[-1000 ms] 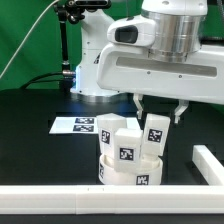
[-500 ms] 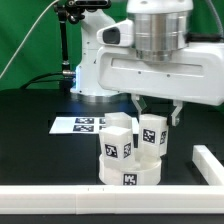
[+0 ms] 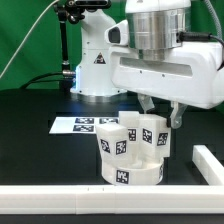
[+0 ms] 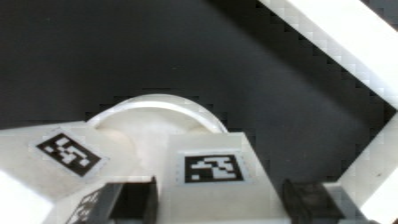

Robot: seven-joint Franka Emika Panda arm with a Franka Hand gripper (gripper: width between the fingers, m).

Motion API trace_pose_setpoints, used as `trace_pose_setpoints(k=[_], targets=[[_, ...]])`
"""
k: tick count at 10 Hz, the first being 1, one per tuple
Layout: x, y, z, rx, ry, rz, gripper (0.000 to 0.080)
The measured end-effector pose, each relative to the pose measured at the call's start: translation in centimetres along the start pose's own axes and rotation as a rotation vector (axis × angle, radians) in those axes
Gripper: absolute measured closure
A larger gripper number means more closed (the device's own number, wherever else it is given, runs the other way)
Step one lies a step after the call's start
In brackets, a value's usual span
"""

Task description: Assemble stool

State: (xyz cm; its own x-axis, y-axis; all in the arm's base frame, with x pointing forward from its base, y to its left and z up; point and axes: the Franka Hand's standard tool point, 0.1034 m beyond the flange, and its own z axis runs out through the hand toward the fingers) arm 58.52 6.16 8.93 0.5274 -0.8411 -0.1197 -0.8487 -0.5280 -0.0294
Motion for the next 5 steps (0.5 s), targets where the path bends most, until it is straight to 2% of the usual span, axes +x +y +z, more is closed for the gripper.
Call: trace_pose_setpoints(k=[1,2,4,5], targets=[[0.0,-0.1,0.0,0.004,0.001,0.079,0.0463],[0.4,-0.5,0.0,0.058,0.012,0.199,0.0463],[0.3,-1.2,-0.1,0.135,0.043,0.333,0.0463],[-0.2,-1.6,0.0,0.150,0.041,0.430,0.0463]])
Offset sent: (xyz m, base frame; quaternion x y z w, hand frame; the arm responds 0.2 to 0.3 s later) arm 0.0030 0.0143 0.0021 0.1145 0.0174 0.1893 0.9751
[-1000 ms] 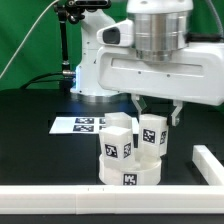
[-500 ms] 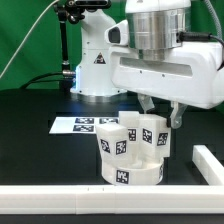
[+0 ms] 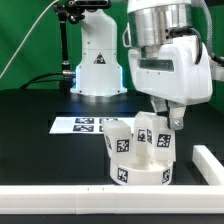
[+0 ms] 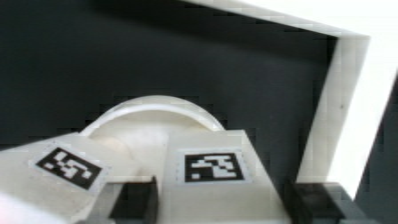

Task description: Assemble stool

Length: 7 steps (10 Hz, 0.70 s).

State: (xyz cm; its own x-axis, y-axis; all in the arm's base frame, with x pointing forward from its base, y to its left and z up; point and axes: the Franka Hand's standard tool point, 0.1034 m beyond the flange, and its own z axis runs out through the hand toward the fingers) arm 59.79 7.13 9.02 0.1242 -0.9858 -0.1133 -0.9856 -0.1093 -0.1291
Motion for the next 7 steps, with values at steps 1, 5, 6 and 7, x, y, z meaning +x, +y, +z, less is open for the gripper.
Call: trace_pose_setpoints(k=[1,5,6,7], targets=[[0.04,-0.02,-0.02,0.001,-0.002,0.044,0.0463],[-0.37,0.35,-0.06,-0.045,-0.022,0.067,0.0176],[-0.65,0.28,-0.42,-0.069,-0.037,0.055,0.0176],[-0.88,0.27,-0.93,-0.095,-0.050,0.012,0.0155]])
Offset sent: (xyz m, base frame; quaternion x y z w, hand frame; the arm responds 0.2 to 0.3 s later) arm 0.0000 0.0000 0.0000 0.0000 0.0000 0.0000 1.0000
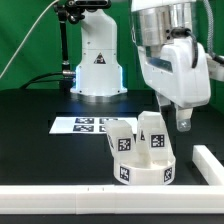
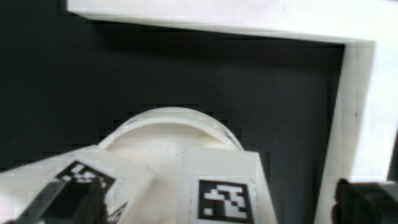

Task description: Assemble stool

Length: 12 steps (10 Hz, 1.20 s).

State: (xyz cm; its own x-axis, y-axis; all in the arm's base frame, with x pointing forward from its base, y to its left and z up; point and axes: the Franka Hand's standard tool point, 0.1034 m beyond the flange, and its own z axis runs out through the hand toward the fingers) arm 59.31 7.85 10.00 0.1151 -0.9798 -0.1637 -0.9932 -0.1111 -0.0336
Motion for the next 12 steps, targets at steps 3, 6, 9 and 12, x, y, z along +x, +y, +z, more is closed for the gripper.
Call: trace_pose_setpoints(k=[3,6,9,12], targets=[[0.2,-0.1,0.2,0.007,0.008,-0.148,0.0150],[0.0,-0.3,-0.3,0.003,0.021,-0.444,0.0150],[-0.4,-0.1,-1.1,0.012,0.016,-0.593,0.0150],[-0.5,0.2,-1.1,-0.007,0.008,-0.701,0.0150]])
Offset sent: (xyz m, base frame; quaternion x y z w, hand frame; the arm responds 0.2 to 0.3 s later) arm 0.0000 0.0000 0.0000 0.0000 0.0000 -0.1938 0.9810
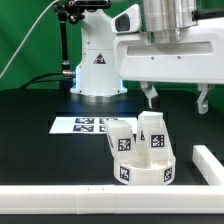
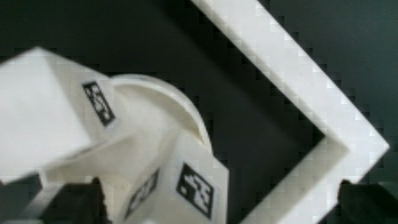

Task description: Assemble stool

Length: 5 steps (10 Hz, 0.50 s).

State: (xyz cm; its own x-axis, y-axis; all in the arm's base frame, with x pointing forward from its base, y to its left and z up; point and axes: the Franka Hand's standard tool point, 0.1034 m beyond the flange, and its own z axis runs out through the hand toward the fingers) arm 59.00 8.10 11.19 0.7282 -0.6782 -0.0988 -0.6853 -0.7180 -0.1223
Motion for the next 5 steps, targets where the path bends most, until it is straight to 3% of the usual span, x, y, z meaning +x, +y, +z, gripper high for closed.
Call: trace_pose_setpoints(k=[5], targets=[[0.62,-0.03,-0.08,-0.017,0.042,-0.525,0.0150]])
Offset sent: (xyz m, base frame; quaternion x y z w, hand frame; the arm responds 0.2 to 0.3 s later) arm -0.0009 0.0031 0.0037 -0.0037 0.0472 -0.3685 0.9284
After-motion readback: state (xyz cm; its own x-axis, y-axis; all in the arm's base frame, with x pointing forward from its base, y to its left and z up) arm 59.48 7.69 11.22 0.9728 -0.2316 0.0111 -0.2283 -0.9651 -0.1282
